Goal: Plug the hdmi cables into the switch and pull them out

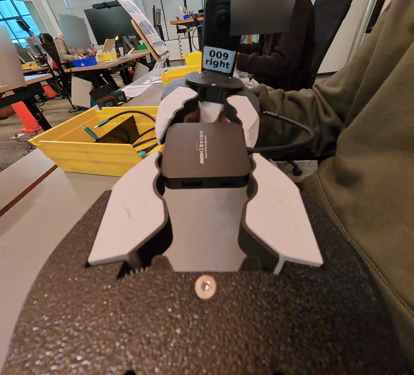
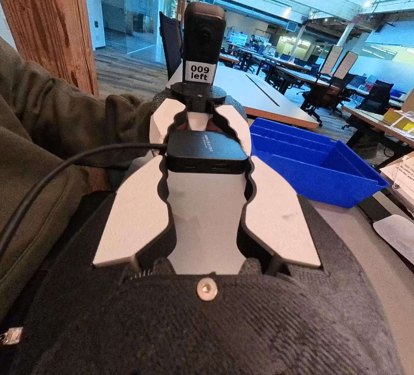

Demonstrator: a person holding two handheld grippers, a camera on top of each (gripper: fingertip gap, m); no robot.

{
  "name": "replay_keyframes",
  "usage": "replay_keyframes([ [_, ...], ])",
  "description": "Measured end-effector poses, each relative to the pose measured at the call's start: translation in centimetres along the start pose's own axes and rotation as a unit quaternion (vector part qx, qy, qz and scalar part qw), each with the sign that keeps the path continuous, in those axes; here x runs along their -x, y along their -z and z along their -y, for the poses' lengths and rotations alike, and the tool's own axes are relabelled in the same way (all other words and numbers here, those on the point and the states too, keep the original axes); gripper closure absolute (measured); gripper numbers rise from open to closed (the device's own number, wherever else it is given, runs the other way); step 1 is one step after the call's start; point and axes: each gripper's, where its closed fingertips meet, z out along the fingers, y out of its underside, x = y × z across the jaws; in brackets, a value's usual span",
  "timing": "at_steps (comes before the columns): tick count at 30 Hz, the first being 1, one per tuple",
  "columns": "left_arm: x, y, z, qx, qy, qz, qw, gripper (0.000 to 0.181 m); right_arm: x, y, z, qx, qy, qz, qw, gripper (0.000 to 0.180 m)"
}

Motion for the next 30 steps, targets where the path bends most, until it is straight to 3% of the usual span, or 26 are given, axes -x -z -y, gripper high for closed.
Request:
replay_keyframes([
  [5,2.2,0.5,-0.2,0.005,0.023,0.070,0.997,0.108,-2.9,1.6,0.2,0.005,0.008,-0.062,0.998,0.112],
  [9,2.9,2.2,-1.8,0.025,0.031,0.106,0.994,0.107,-11.3,8.3,0.5,0.039,0.003,-0.222,0.974,0.112],
  [11,2.7,2.7,-2.5,0.027,0.035,0.108,0.993,0.110,-18.1,14.5,-0.5,0.110,-0.003,-0.370,0.923,0.112],
  [13,2.2,2.9,-3.2,0.026,0.042,0.100,0.994,0.115,-24.3,21.9,-2.4,0.190,-0.038,-0.502,0.843,0.112],
  [15,2.1,3.0,-3.6,0.018,0.054,0.096,0.994,0.118,-28.4,27.4,-4.6,0.243,-0.090,-0.563,0.785,0.112],
  [17,2.0,2.8,-3.9,0.010,0.067,0.089,0.994,0.120,-31.0,30.3,-7.7,0.304,-0.159,-0.568,0.748,0.113],
  [19,1.9,2.5,-4.4,0.014,0.078,0.082,0.993,0.121,-32.2,30.9,-11.0,0.358,-0.240,-0.526,0.733,0.112],
  [23,1.5,2.0,-5.4,0.036,0.083,0.067,0.994,0.122,-33.2,31.9,-14.9,0.462,-0.315,-0.462,0.688,0.112],
  [27,1.1,1.8,-6.1,0.045,0.089,0.048,0.994,0.123,-33.2,33.2,-17.0,0.571,-0.321,-0.414,0.632,0.112],
  [30,1.3,1.7,-6.4,0.043,0.099,0.040,0.993,0.124,-33.1,33.0,-17.5,0.607,-0.329,-0.383,0.614,0.112],
])
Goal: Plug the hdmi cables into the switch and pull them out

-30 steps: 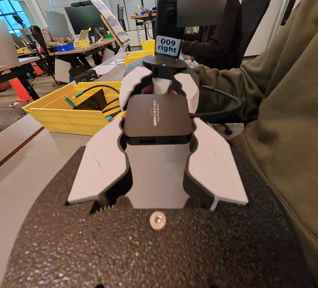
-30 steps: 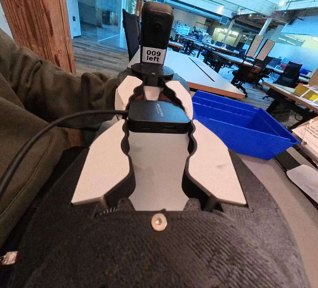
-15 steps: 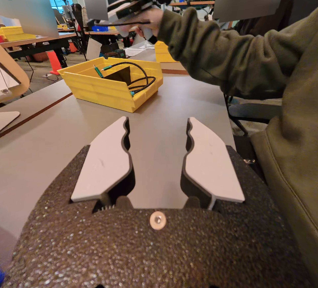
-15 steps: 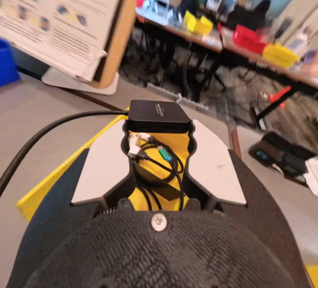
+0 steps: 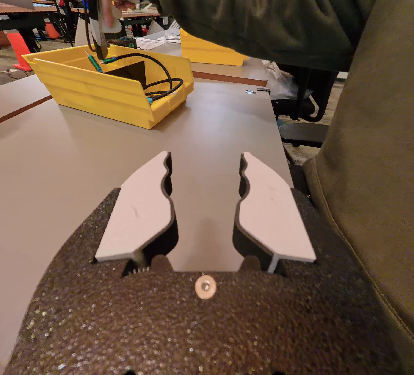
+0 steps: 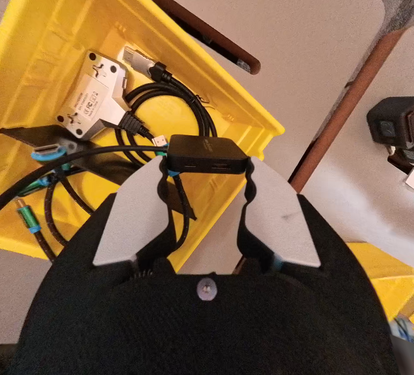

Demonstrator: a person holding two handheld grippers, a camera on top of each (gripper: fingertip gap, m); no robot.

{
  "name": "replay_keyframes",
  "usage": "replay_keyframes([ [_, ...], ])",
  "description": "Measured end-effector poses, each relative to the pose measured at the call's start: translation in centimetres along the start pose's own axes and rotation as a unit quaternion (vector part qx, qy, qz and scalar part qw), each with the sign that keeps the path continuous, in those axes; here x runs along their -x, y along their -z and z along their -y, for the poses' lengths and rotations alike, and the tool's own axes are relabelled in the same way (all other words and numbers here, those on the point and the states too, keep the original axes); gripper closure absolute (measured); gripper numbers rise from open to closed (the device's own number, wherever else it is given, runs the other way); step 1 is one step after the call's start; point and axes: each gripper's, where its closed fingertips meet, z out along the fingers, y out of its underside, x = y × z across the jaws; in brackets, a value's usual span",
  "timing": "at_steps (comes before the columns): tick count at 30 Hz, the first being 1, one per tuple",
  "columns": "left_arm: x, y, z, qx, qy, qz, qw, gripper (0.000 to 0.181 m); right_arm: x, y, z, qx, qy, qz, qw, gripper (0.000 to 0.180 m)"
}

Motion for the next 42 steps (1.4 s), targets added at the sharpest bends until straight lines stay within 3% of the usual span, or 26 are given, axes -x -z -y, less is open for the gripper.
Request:
replay_keyframes([
  [3,0.4,-0.2,-0.3,0.003,0.011,-0.006,1.000,0.125,-0.6,-1.5,-0.6,0.047,-0.003,-0.014,0.999,0.112],
  [7,0.5,0.0,-0.3,0.000,0.014,-0.010,1.000,0.125,0.4,-2.1,0.6,0.003,-0.018,0.023,1.000,0.097],
  [12,1.0,0.2,-0.1,-0.006,0.025,-0.014,1.000,0.125,0.4,-0.3,0.4,-0.018,0.042,0.006,0.999,0.084],
  [17,2.1,-1.0,1.2,-0.008,0.015,0.006,1.000,0.126,0.8,2.9,-0.5,-0.089,0.075,-0.016,0.993,0.085],
  [21,2.3,-3.8,2.0,0.019,-0.011,0.008,1.000,0.124,2.9,6.4,-2.7,-0.215,0.031,-0.001,0.976,0.089],
  [26,2.8,-8.9,2.4,0.069,-0.062,0.012,0.996,0.121,6.1,9.9,-8.4,-0.348,-0.022,0.008,0.937,0.092],
  [31,7.2,-14.2,5.0,0.071,-0.017,0.117,0.990,0.121,9.8,11.8,-12.9,-0.469,-0.064,0.021,0.880,0.095],
  [38,13.7,-19.5,5.4,0.128,0.095,0.238,0.958,0.113,7.9,9.4,-15.5,-0.455,-0.109,-0.050,0.883,0.096],
  [42,16.0,-21.9,4.1,0.202,0.120,0.261,0.936,0.112,8.2,9.9,-15.1,-0.486,-0.104,-0.017,0.868,0.098],
])
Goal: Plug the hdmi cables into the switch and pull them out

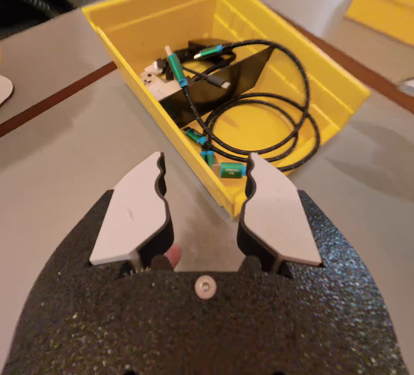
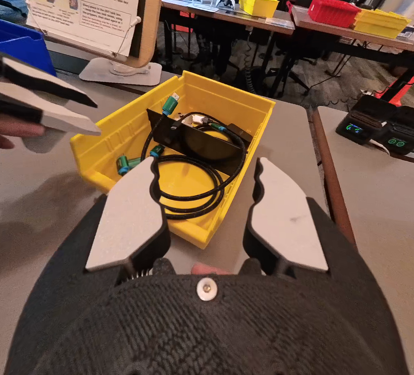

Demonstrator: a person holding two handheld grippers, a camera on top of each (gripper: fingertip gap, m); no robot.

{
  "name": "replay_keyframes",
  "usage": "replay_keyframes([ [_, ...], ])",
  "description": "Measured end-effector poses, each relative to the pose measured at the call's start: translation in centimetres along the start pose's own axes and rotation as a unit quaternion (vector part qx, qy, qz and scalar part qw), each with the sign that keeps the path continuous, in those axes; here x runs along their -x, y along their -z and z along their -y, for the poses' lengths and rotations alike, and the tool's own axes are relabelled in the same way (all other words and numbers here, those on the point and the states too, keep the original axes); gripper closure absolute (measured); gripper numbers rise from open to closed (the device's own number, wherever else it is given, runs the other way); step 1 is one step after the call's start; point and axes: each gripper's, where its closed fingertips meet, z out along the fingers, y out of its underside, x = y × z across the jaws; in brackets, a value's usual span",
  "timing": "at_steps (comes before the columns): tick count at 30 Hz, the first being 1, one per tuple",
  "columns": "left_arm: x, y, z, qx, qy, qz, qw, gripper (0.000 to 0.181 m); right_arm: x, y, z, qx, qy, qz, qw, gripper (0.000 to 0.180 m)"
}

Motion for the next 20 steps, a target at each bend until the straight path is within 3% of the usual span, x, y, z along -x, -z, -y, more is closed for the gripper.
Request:
replay_keyframes([
  [3,1.5,-2.5,-0.4,0.060,-0.002,0.041,0.997,0.114,-0.2,-0.2,-0.3,0.005,0.010,0.000,1.000,0.098],
  [6,1.8,-4.7,-1.4,0.124,-0.003,0.048,0.991,0.101,-0.4,-0.2,-0.4,0.005,0.011,0.000,1.000,0.098],
  [12,3.4,-7.6,-2.0,0.151,0.038,0.071,0.985,0.155,-0.6,-0.1,0.0,-0.007,-0.002,-0.003,1.000,0.098],
  [15,6.1,-6.4,-2.5,0.151,0.019,0.103,0.983,0.172,-0.7,0.4,0.3,-0.011,0.014,-0.016,1.000,0.097],
  [20,8.3,-1.2,-5.6,0.166,0.018,0.068,0.984,0.174,-0.2,1.5,1.7,-0.031,0.018,-0.014,0.999,0.098],
])
